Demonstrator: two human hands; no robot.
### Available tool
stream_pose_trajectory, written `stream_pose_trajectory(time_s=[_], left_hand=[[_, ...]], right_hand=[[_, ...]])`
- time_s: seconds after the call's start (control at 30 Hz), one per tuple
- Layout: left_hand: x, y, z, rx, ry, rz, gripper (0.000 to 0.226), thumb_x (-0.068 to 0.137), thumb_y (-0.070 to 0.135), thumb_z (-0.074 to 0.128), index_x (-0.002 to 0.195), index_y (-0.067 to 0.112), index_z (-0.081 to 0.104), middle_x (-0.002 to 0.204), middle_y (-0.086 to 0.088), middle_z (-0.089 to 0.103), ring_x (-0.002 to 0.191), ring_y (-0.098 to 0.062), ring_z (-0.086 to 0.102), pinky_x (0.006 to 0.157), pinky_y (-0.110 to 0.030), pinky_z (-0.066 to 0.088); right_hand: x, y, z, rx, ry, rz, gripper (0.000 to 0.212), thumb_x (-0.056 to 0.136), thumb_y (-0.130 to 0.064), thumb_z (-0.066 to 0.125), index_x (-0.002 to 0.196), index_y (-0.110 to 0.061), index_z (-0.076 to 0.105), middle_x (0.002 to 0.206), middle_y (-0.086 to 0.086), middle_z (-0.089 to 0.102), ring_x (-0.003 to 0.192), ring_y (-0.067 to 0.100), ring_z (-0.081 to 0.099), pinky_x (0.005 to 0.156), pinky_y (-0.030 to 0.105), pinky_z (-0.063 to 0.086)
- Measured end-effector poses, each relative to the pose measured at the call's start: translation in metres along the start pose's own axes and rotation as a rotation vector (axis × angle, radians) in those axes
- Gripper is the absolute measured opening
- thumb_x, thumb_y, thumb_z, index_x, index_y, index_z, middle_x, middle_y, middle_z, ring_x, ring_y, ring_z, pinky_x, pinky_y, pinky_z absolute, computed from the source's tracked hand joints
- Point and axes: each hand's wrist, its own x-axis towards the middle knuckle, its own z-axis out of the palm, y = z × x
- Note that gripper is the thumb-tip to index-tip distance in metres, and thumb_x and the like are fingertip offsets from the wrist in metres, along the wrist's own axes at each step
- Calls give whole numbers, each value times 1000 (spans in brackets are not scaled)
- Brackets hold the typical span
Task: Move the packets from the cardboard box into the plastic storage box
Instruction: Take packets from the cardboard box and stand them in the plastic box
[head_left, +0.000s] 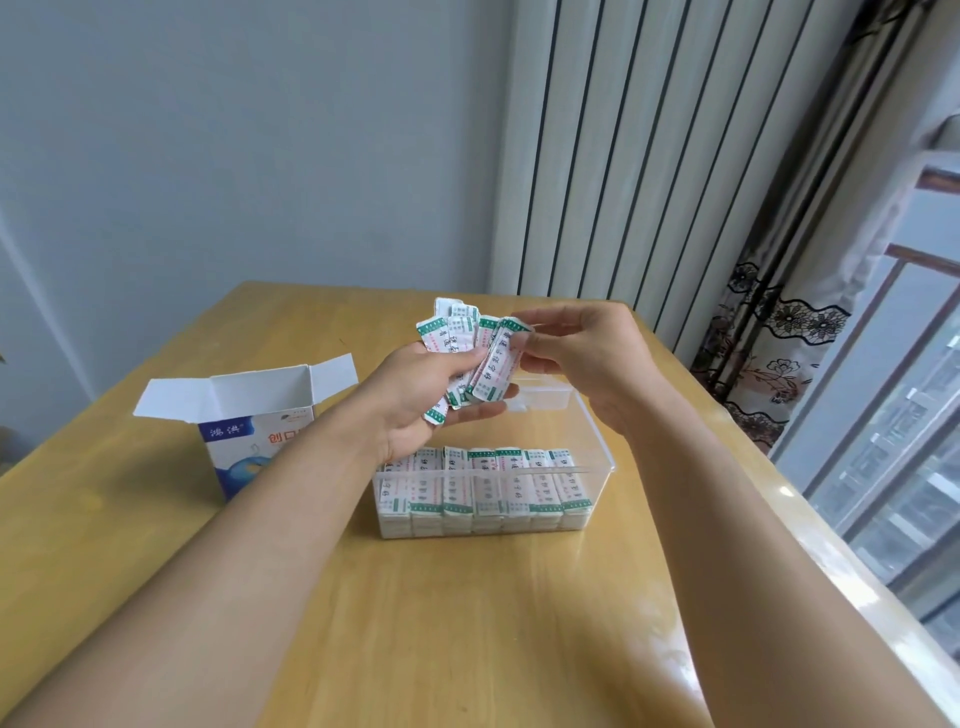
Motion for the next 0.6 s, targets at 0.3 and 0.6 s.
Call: stream_pose_trajectory(time_s=[0.3,0.6], left_hand=[[0,0,3,-39,28,2,21,101,8,56,120,8,66,107,-16,76,95,-35,75,65,-34,63],[1,0,3,41,83,49,18,102,7,57,117,6,66,107,-15,77,90,-31,77,71,-40,65]], right_hand=[[-2,-1,3,148,-3,41,12,84,4,77,95,1,73,92,15,78,87,27,78,82,35,62],[-7,-12,-17,22,-14,-36,16,89,2,73,105,-1,75,90,10,79,88,22,77,78,26,61]])
